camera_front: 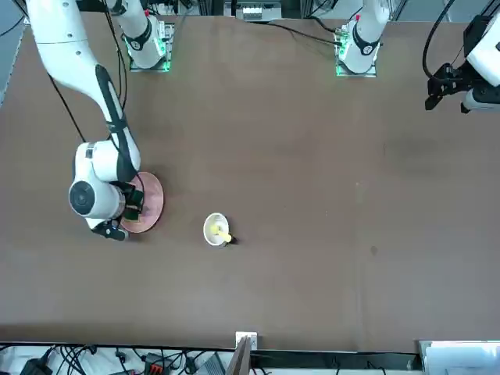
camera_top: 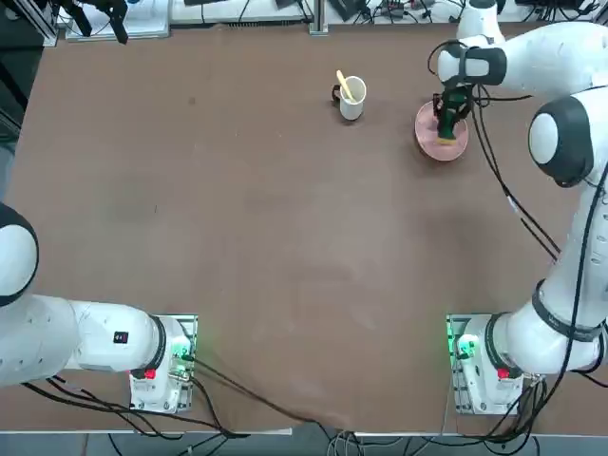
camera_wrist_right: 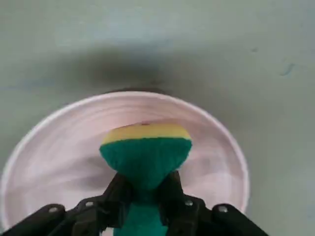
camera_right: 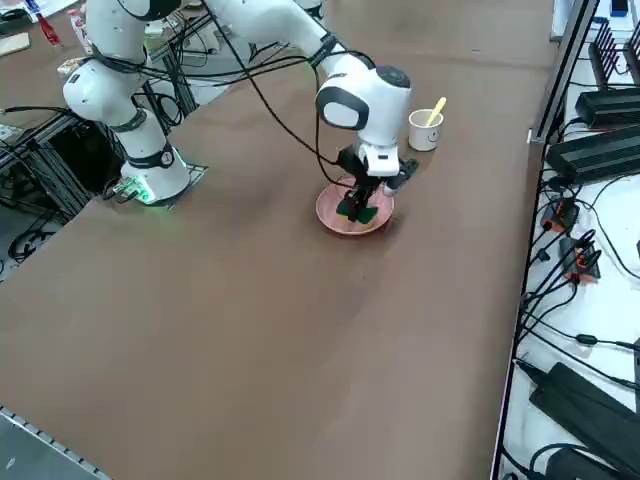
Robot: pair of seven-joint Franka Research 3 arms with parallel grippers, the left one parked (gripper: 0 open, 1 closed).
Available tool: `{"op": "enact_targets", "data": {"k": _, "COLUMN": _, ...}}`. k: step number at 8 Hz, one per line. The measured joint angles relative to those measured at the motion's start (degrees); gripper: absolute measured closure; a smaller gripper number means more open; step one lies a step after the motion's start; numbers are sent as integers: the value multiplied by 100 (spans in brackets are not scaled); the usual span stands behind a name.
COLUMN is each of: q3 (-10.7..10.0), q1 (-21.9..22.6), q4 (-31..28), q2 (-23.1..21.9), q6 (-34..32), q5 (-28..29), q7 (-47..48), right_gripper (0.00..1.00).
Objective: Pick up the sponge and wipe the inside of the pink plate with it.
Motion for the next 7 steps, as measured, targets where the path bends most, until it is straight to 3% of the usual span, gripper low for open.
{"op": "enact_targets", "data": {"k": 4, "q3": 10, "q1": 387, "q4": 53, "q2": 44, "q6": 12, "q5": 98, "q7": 638, "right_gripper": 67}}
{"op": "enact_targets", "data": {"k": 7, "q3": 11, "q1": 488, "q4": 71, "q2": 38, "q6": -436, "q5": 115, "q7": 790, "right_gripper": 67}}
